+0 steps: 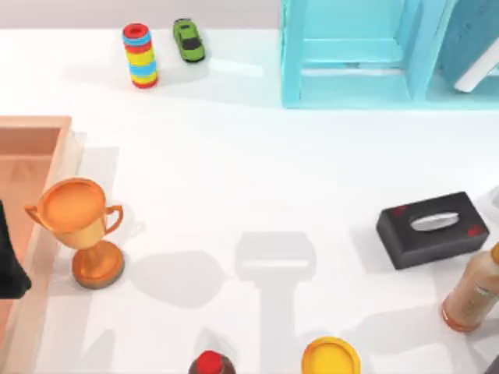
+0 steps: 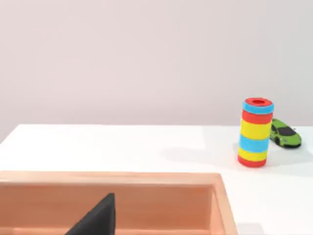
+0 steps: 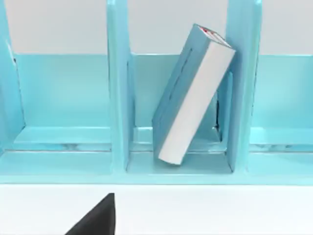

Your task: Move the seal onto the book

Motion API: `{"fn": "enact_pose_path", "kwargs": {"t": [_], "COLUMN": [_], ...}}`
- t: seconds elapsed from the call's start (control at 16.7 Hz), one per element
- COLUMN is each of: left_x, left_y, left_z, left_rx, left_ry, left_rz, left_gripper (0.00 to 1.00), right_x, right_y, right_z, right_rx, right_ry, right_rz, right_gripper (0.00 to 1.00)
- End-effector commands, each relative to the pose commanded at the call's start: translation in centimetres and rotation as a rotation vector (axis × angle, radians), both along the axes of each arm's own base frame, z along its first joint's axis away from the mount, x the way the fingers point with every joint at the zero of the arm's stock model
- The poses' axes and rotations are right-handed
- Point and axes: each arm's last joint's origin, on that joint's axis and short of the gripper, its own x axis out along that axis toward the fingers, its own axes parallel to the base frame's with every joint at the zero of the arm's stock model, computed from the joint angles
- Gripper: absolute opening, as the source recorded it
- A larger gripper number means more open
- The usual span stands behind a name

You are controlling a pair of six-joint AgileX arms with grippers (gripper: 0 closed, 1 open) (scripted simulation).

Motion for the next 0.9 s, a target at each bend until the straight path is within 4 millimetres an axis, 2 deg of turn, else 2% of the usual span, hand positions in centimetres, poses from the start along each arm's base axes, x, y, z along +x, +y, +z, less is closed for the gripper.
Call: {"fn": "enact_pose_path", "kwargs": {"t": [0.24,0.36,0.54,0.72,0.9], "left_x": [0.0,0.0,0.0,0.0,0.0], "left_y": [0.0,0.0,0.0,0.0,0.0], "left_z": [0.0,0.0,0.0,0.0,0.0], "left_rx": [0.0,0.0,0.0,0.0,0.0], "left_ry": [0.0,0.0,0.0,0.0,0.0], "left_rz": [0.0,0.0,0.0,0.0,0.0], "left_gripper": [1.0,1.0,1.0,1.0,1.0], "right_x": [0.1,0.3,1.5,4.5,9.6], "right_y": [-0.1,-0.2,-0.4,-0.6,-1.0], "right_z": [0.7,2.3,6.0,9.9,12.0], "right_rx": [0.007,0.024,0.063,0.112,0.169], "right_ry": [-0.015,-0.054,-0.134,-0.205,-0.236], "right_rz": [-0.011,-0.03,-0.058,-0.071,-0.068], "right_gripper": [1.0,1.0,1.0,1.0,1.0]}}
